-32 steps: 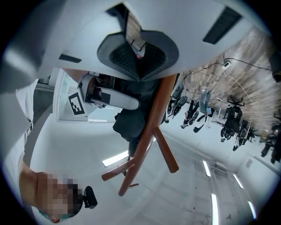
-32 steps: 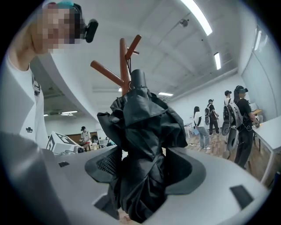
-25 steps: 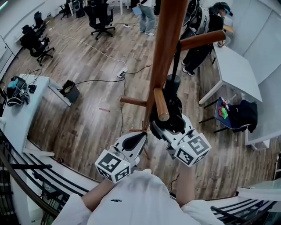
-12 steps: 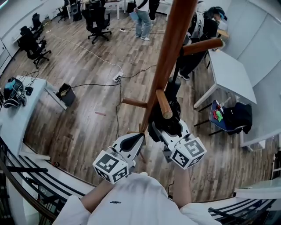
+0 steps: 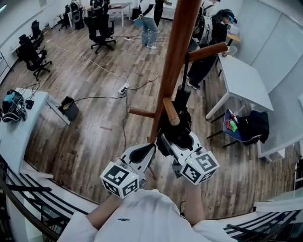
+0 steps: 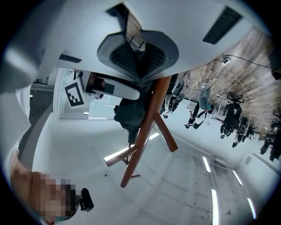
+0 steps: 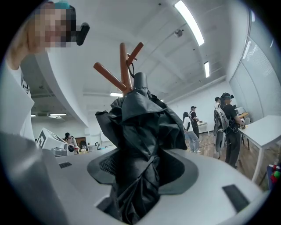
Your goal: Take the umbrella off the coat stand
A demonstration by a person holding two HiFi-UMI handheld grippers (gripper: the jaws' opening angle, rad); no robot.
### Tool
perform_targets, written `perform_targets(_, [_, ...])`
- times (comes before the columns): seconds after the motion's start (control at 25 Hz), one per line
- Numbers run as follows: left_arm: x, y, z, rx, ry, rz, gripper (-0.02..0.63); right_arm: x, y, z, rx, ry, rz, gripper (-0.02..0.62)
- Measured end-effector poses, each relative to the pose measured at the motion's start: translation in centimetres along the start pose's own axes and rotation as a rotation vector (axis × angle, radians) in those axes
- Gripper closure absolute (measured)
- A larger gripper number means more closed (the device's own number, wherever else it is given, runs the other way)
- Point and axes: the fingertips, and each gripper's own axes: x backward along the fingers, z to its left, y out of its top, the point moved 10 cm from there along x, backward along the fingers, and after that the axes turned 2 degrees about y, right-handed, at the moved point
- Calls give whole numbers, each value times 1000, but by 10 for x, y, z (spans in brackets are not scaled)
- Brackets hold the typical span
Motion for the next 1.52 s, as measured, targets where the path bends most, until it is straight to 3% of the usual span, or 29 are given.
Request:
perform_targets(0.8, [-21, 31, -19, -29, -35, -9, 584, 19, 40, -3, 61, -3, -69, 330])
perform_targets(1.52, [-34, 35, -22, -34, -83, -12, 584, 26, 46, -8, 58, -29, -98, 330])
